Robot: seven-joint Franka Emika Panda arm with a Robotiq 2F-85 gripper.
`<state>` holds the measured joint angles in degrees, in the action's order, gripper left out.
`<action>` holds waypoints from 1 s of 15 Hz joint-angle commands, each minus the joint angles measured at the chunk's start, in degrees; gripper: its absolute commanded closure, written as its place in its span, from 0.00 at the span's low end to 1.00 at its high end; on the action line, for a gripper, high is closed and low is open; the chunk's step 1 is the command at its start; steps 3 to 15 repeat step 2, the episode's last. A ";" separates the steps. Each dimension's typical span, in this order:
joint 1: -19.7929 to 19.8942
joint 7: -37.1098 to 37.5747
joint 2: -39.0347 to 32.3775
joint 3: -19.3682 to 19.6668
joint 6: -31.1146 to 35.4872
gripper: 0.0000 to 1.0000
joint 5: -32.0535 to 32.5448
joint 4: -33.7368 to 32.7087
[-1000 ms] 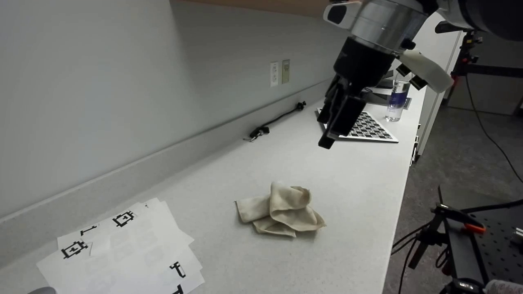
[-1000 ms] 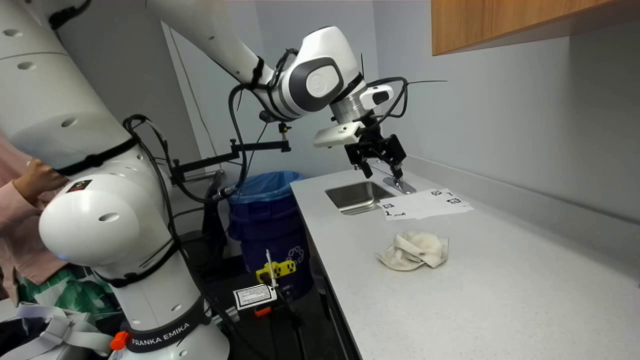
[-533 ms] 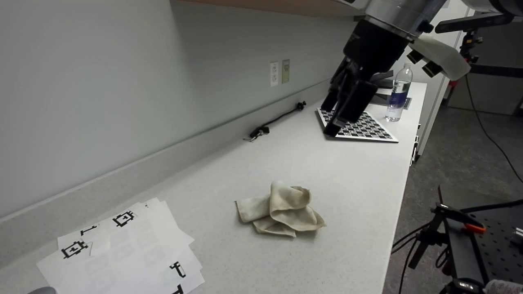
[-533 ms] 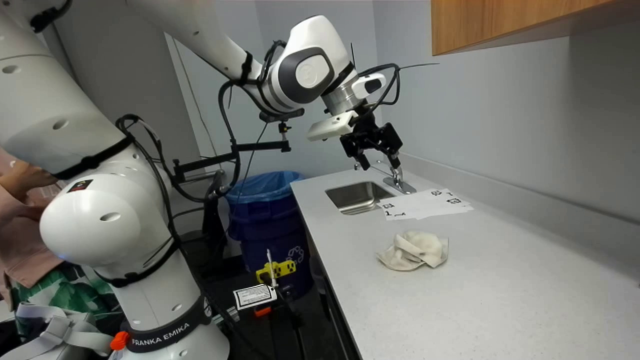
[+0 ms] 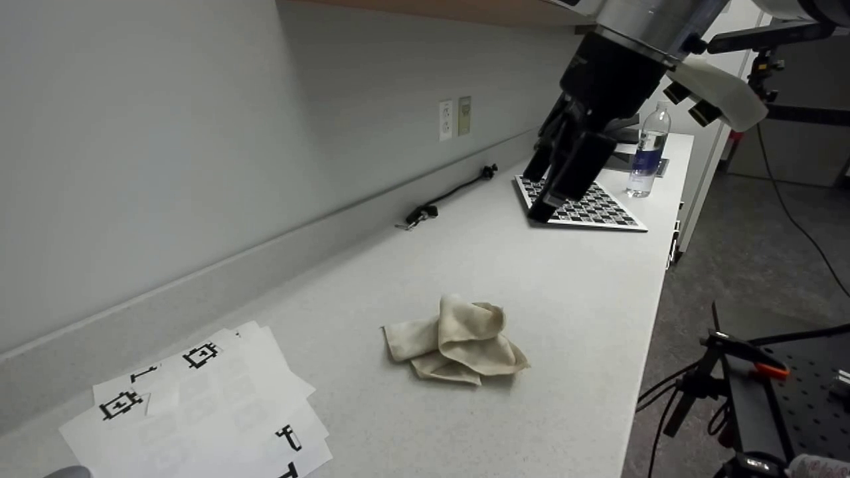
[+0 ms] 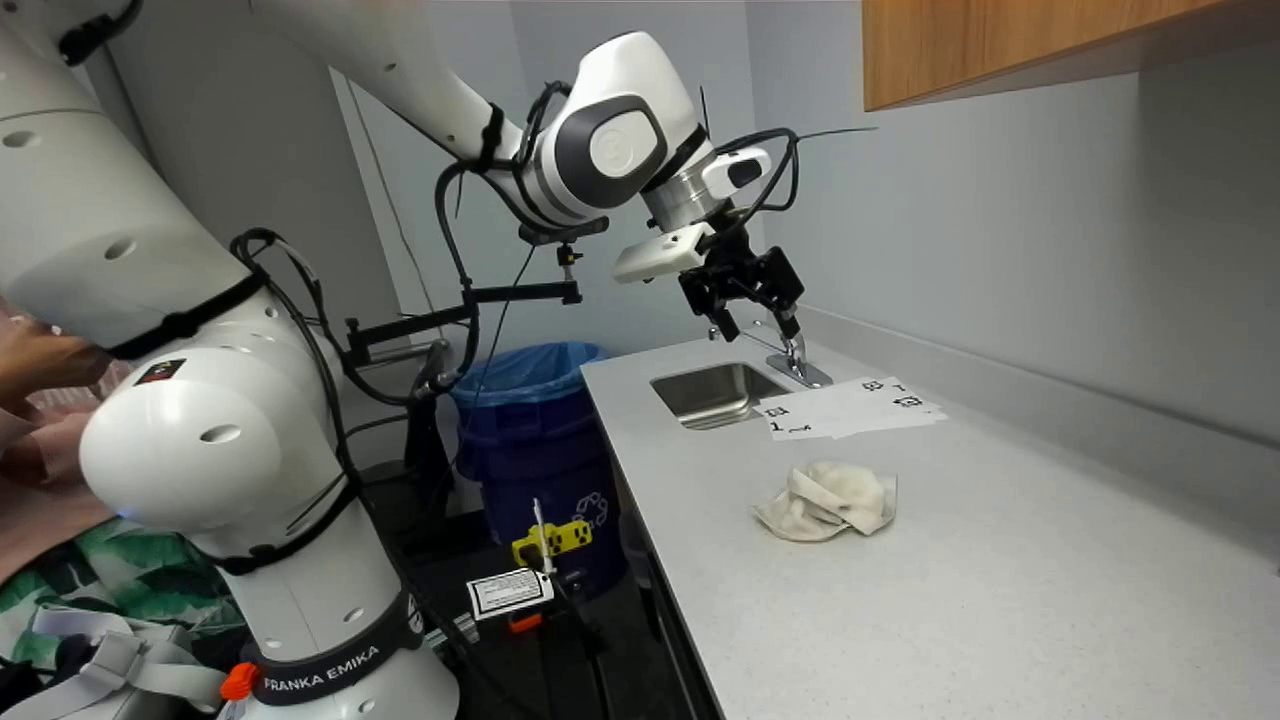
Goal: Use the cloth to wipe the countertop
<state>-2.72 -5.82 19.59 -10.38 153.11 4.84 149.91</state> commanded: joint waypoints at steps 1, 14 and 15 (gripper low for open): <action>-1.33 0.63 -0.06 1.40 -0.15 0.00 0.91 -0.07; -1.33 0.63 -0.06 1.40 -0.15 0.00 0.91 -0.07; -1.33 0.63 -0.06 1.40 -0.15 0.00 0.91 -0.07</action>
